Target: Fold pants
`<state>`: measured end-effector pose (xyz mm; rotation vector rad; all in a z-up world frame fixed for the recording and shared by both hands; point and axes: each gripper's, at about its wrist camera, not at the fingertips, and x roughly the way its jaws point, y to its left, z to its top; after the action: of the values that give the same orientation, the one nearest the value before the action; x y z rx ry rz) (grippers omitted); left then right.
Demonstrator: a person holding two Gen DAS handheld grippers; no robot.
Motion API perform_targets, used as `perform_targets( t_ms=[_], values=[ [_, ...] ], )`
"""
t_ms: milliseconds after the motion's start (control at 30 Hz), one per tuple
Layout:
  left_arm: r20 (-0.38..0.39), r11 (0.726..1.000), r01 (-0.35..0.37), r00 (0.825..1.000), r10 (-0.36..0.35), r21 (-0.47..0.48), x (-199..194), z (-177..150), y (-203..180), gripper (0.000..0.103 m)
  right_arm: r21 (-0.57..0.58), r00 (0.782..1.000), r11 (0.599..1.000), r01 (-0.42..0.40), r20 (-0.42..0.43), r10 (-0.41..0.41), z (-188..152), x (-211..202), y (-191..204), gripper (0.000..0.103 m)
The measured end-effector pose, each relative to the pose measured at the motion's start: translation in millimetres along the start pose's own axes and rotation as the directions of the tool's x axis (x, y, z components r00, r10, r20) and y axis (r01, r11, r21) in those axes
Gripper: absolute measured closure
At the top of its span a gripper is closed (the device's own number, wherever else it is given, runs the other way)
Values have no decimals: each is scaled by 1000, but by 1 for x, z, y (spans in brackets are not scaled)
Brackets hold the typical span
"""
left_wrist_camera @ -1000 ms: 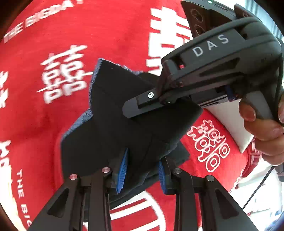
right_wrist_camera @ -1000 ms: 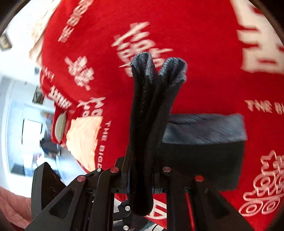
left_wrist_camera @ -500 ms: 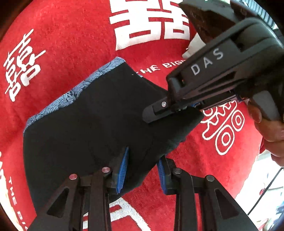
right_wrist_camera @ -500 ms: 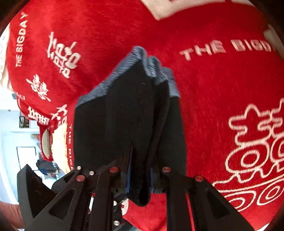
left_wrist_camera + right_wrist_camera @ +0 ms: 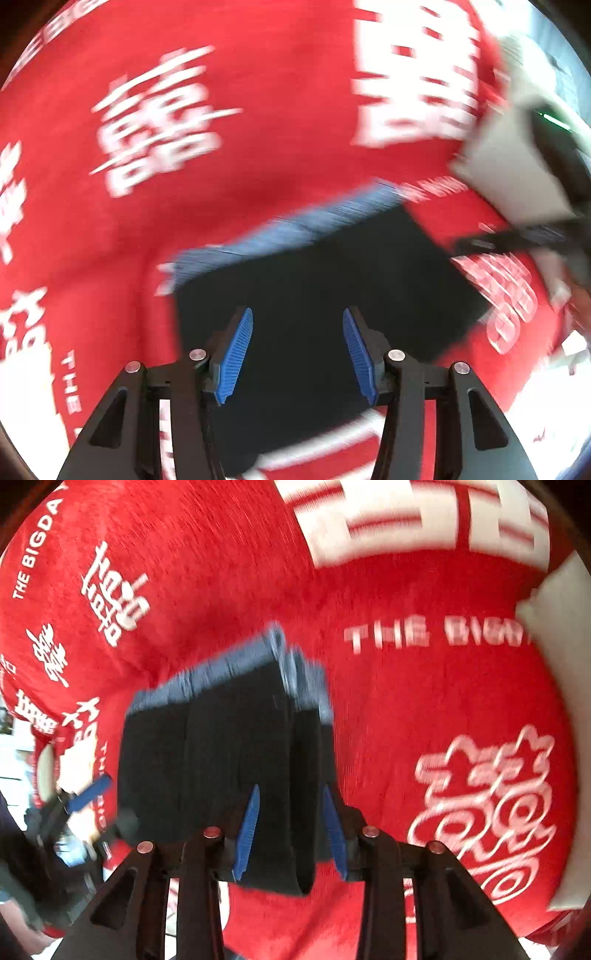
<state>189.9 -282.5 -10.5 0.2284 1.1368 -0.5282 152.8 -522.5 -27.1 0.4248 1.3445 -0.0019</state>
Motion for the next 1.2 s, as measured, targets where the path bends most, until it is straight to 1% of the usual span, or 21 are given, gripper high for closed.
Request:
perform_targets(
  t_ms=[33, 67, 100, 133, 200, 233, 300, 333, 400, 467, 500, 533, 567, 633, 733, 767, 833, 900, 1033, 1133, 1200],
  values=[
    [-21, 997, -46, 999, 45, -61, 11, 10, 22, 50, -16, 1000, 1000, 2, 20, -2, 9, -1, 7, 65],
    [-38, 993, -70, 997, 67, -93, 17, 12, 35, 50, -37, 999, 999, 4, 42, -3, 20, -1, 16, 68],
    [-74, 986, -84, 995, 74, -143, 31, 20, 54, 50, -46, 999, 999, 4, 46, -1, 27, 1, 22, 74],
    [-93, 982, -88, 993, 73, -165, 40, 23, 63, 50, -56, 999, 998, 0, 47, 3, 38, 8, 30, 75],
    [-125, 967, -129, 987, 103, -220, 60, 27, 81, 50, -72, 999, 997, 0, 43, 3, 50, 20, 40, 75],
    [-148, 964, -137, 984, 104, -229, 69, 26, 85, 50, -81, 999, 997, 14, 32, -11, 54, 28, 45, 75],
    [-185, 959, -136, 978, 91, -249, 87, 23, 91, 50, -90, 997, 993, 71, -2, -72, 60, 51, 48, 75],
    [-187, 956, -138, 978, 91, -257, 90, 21, 92, 48, -85, 996, 992, 90, -23, -92, 59, 60, 44, 76],
    [-175, 957, -146, 979, 103, -251, 95, 19, 90, 42, -76, 995, 993, 91, -32, -94, 58, 71, 36, 78],
    [-171, 959, -143, 980, 103, -245, 99, 15, 90, 41, -69, 997, 995, 73, -19, -75, 58, 76, 31, 79],
    [-177, 959, -139, 980, 96, -249, 103, 14, 92, 39, -71, 997, 994, 77, -18, -79, 59, 77, 31, 79],
    [-182, 956, -145, 978, 100, -254, 107, 14, 93, 32, -80, 996, 993, 86, -16, -88, 60, 78, 32, 79],
    [-187, 951, -156, 977, 108, -266, 109, 13, 97, 29, -91, 995, 991, 101, -14, -103, 62, 80, 34, 79],
    [-186, 946, -140, 979, 87, -294, 108, 16, 103, 28, -91, 993, 989, 116, -12, -118, 62, 80, 35, 79],
    [-166, 945, -133, 982, 86, -298, 93, 13, 104, 28, -110, 989, 983, 144, -2, -145, 56, 73, 41, 78],
    [-160, 948, -135, 983, 91, -288, 87, 10, 102, 28, -123, 987, 979, 160, -3, -162, 50, 68, 44, 75],
    [-147, 955, -135, 984, 99, -264, 72, 2, 96, 28, -132, 984, 976, 174, -10, -177, 40, 61, 45, 75],
    [-145, 960, -125, 985, 90, -250, 60, -8, 89, 28, -123, 983, 976, 178, -16, -181, 26, 53, 44, 73],
    [-188, 966, -113, 980, 69, -233, 46, -31, 73, 28, -64, 980, 979, 192, -33, -194, -2, 37, 35, 67],
    [-223, 967, -103, 974, 51, -232, 46, -44, 63, 28, -30, 978, 978, 207, -33, -208, -18, 27, 34, 66],
    [-238, 965, -116, 970, 58, -235, 48, -51, 58, 28, -26, 976, 976, 218, -19, -218, -26, 19, 37, 66]
  ],
)
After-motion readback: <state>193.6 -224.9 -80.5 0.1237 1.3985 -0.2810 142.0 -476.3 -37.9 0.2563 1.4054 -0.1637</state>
